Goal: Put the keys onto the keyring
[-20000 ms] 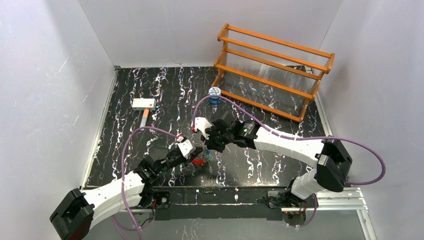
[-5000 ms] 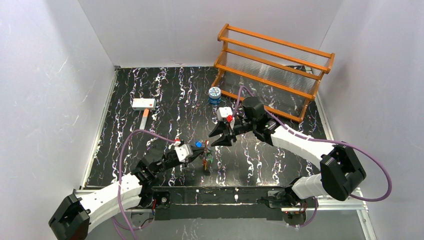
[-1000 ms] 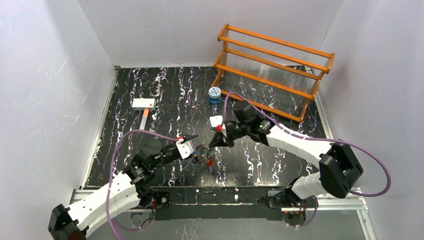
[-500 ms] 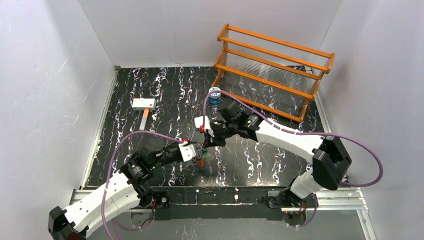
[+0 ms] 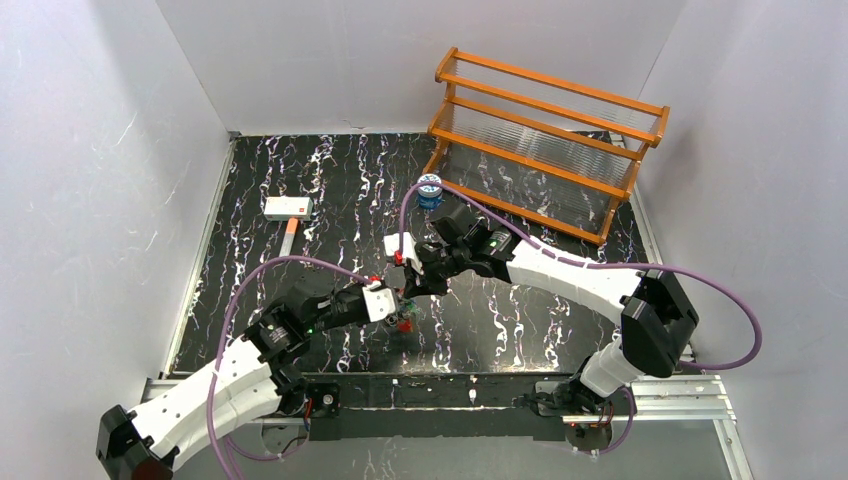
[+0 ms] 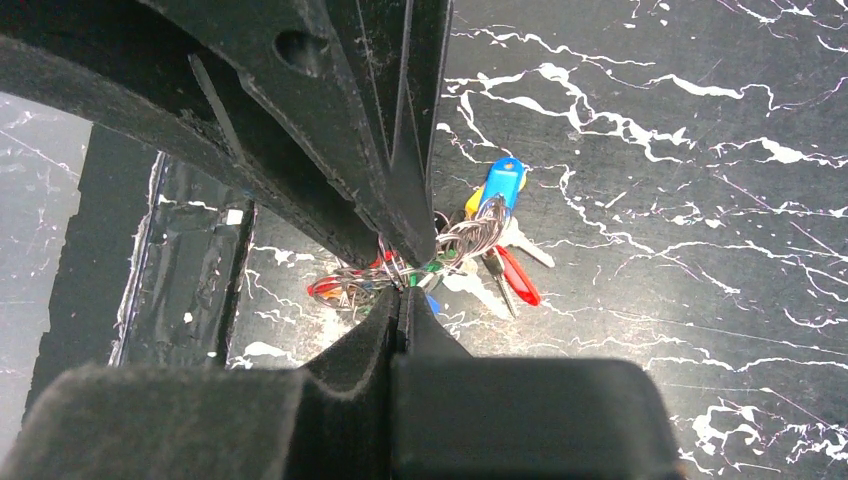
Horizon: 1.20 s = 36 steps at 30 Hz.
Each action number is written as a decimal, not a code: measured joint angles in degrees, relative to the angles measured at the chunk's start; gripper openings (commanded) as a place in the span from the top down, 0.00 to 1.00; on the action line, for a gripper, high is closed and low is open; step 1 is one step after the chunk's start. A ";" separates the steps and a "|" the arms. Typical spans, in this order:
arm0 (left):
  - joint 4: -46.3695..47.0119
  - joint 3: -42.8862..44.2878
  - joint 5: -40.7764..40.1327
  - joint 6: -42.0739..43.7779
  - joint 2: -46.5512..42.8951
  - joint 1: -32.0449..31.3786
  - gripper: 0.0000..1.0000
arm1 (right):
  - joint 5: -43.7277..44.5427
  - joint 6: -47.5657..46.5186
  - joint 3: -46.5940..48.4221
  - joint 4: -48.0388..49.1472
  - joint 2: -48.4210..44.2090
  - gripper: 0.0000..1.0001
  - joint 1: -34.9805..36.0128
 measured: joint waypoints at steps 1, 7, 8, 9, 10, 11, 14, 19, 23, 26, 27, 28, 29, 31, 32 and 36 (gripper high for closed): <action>0.31 0.00 0.02 -0.17 0.31 0.00 0.80 | 0.04 0.07 0.00 -0.02 0.00 0.99 0.02; 1.64 -0.11 -0.85 -0.81 1.38 0.00 0.81 | 0.46 0.33 0.00 0.00 0.00 0.99 0.00; 1.86 -0.24 -1.09 -0.90 1.38 0.00 0.81 | 0.48 0.35 0.00 0.00 0.00 0.99 0.00; 2.16 -0.44 -1.31 -0.96 1.38 0.00 0.81 | 0.46 0.39 0.00 0.00 0.00 0.99 0.00; 2.40 -0.61 -1.53 -0.96 1.40 0.00 0.81 | 0.46 0.39 0.00 0.00 0.00 0.99 0.00; 2.45 -0.74 -1.77 -0.96 1.49 0.00 0.81 | 0.46 0.42 0.00 0.00 0.00 0.99 0.00; 2.36 -0.76 -2.45 -0.96 1.90 0.00 0.79 | 0.46 0.44 0.00 0.02 0.00 0.99 0.00; 2.36 -0.81 -3.48 -1.03 2.34 0.00 0.85 | 0.44 0.44 0.00 0.09 0.00 0.99 0.00; 2.45 -0.87 -3.80 -1.40 3.02 -0.02 1.00 | 0.42 0.44 0.00 0.50 0.00 0.99 0.00; 2.69 -0.87 -3.91 -1.36 3.56 -0.02 1.00 | 0.70 0.74 0.00 0.52 0.00 0.99 -0.04; 2.80 -0.87 -4.02 -1.33 3.65 -0.02 1.00 | 0.83 0.92 0.00 0.55 0.00 0.99 -0.04; 2.82 -0.87 -4.09 -1.33 3.72 -0.02 1.00 | 0.87 1.09 0.00 0.57 0.00 0.99 -0.07; 2.84 -0.87 -4.13 -1.38 3.72 -0.02 1.00 | 0.92 1.36 0.00 0.66 0.00 0.99 -0.13; 3.26 -0.96 -4.42 -1.64 3.56 -0.02 1.00 | 0.81 1.79 -0.13 1.14 0.00 0.99 -0.42; 3.76 -1.29 -4.68 -1.99 3.32 -0.02 1.00 | 0.63 2.10 -0.28 1.70 -0.02 0.99 -0.70; 8.22 -4.57 -5.31 -5.44 0.96 -0.02 1.00 | -1.31 3.98 -2.29 5.38 -0.35 0.99 -2.12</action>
